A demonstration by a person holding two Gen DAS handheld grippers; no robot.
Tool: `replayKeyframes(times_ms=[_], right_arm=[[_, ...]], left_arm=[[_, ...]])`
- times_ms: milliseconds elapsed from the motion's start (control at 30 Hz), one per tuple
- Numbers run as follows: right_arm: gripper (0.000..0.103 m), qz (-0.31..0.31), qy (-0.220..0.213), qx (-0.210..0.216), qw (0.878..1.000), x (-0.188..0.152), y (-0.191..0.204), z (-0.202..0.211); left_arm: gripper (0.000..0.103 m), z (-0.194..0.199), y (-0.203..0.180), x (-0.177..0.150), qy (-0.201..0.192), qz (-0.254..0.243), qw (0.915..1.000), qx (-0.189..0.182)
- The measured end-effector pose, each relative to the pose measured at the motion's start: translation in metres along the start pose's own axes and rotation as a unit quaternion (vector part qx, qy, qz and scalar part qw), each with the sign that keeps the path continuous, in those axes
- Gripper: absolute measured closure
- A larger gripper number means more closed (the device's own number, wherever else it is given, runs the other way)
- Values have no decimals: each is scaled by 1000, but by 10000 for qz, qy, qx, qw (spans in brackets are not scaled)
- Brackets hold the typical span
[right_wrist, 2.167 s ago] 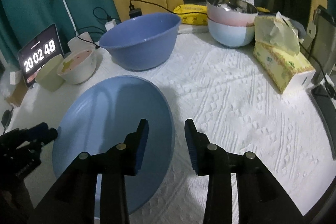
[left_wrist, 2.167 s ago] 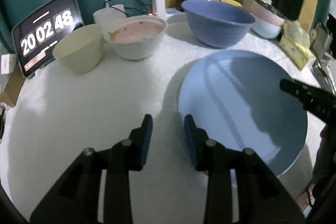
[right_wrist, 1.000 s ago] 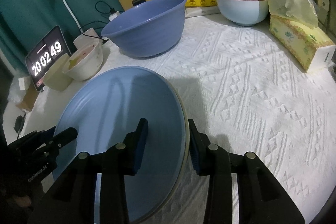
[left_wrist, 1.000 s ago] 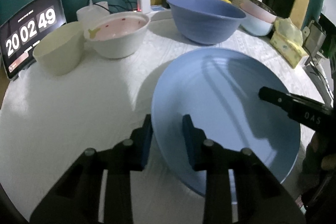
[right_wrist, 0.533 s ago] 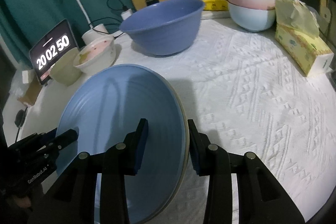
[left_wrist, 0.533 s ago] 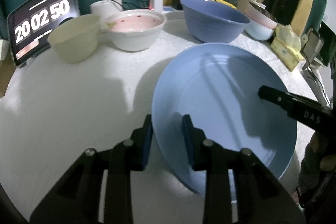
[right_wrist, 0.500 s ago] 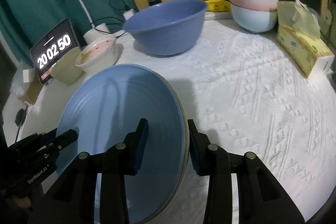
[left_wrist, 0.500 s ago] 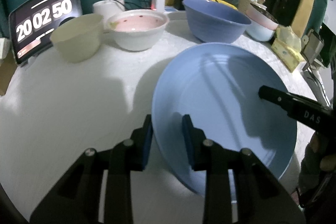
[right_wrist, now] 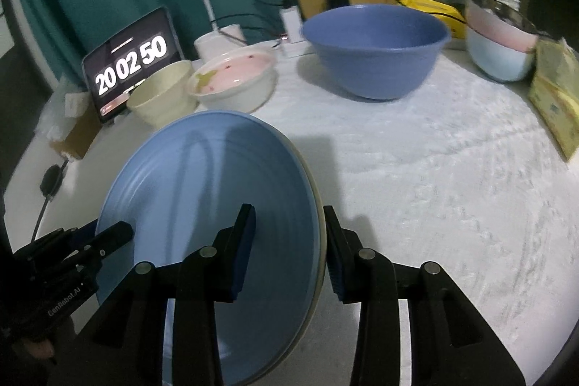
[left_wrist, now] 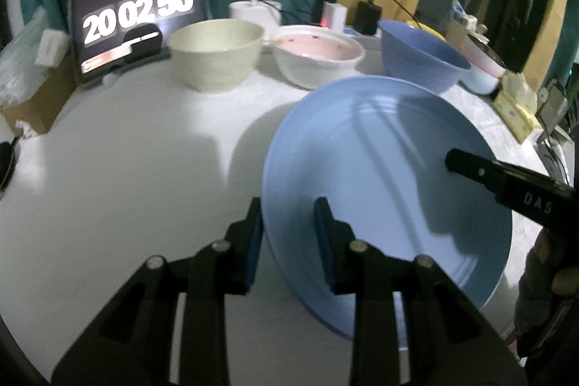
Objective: Organize plates and bowls
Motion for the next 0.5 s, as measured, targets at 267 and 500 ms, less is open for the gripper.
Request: replayKeyframes(times_ms=[267, 500], right_arm=[[64, 247, 121, 226, 9994, 6, 42, -22], [64, 352, 239, 409, 9983, 8, 72, -42]], left_arm=[[74, 4, 41, -1, -55, 262, 9994, 236], [74, 3, 76, 0, -66, 422, 9982, 416]])
Point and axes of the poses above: each gripper's, at about its wrist camera, not at the fingertips, and z roughly against the way its jaws point, y to its left, x to its top, the point moved 3 cm from there along -z, roughly the way its jaws point, and after that the axes turned 9 degrees about -y, right-handed, at the moved point
